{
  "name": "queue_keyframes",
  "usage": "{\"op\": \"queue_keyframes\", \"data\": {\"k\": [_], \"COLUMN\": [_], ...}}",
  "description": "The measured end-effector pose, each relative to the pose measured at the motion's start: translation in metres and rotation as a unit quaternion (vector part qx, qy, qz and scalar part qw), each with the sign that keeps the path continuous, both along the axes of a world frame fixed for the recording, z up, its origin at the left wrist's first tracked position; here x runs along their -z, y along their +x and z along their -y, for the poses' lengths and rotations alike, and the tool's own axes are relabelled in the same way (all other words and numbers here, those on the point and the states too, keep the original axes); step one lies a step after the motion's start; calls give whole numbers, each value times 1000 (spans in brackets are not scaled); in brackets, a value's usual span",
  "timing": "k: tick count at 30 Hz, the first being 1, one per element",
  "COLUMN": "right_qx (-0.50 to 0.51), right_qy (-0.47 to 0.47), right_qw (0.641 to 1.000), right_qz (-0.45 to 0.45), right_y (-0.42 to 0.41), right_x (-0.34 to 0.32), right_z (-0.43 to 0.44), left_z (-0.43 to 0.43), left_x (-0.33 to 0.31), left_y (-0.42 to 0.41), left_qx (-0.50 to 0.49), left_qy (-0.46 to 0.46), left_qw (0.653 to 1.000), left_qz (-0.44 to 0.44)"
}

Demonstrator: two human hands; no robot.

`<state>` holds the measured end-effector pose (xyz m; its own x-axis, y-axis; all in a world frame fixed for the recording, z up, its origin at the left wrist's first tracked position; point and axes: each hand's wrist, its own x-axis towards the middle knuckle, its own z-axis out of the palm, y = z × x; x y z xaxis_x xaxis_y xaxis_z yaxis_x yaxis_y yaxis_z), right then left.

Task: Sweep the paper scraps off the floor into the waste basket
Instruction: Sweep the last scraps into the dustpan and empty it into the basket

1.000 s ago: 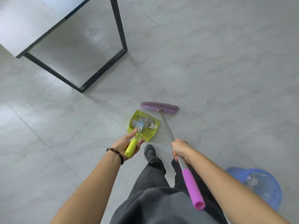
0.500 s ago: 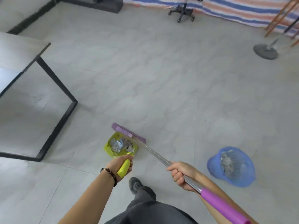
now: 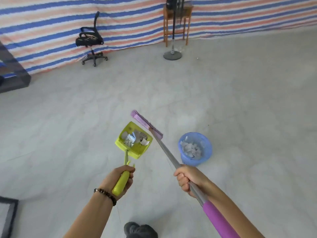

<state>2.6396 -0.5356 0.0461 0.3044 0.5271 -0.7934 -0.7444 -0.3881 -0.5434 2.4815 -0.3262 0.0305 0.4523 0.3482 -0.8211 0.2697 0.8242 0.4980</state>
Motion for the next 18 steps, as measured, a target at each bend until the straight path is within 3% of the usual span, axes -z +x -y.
{"op": "queue_keyframes", "data": {"k": [8, 13, 18], "right_qx": [155, 257, 330], "right_qy": [-13, -40, -55], "right_qw": [986, 965, 942], "right_qz": [52, 34, -2], "right_y": [13, 17, 17], "right_x": [-8, -1, 3], "right_z": [87, 115, 123], "left_z": [67, 91, 94], "left_x": [-18, -5, 18], "left_y": [103, 141, 156], "left_qx": [210, 358, 492], "left_qy": [68, 147, 241], "left_qw": [975, 922, 832], "left_qz": [-5, -22, -82]}}
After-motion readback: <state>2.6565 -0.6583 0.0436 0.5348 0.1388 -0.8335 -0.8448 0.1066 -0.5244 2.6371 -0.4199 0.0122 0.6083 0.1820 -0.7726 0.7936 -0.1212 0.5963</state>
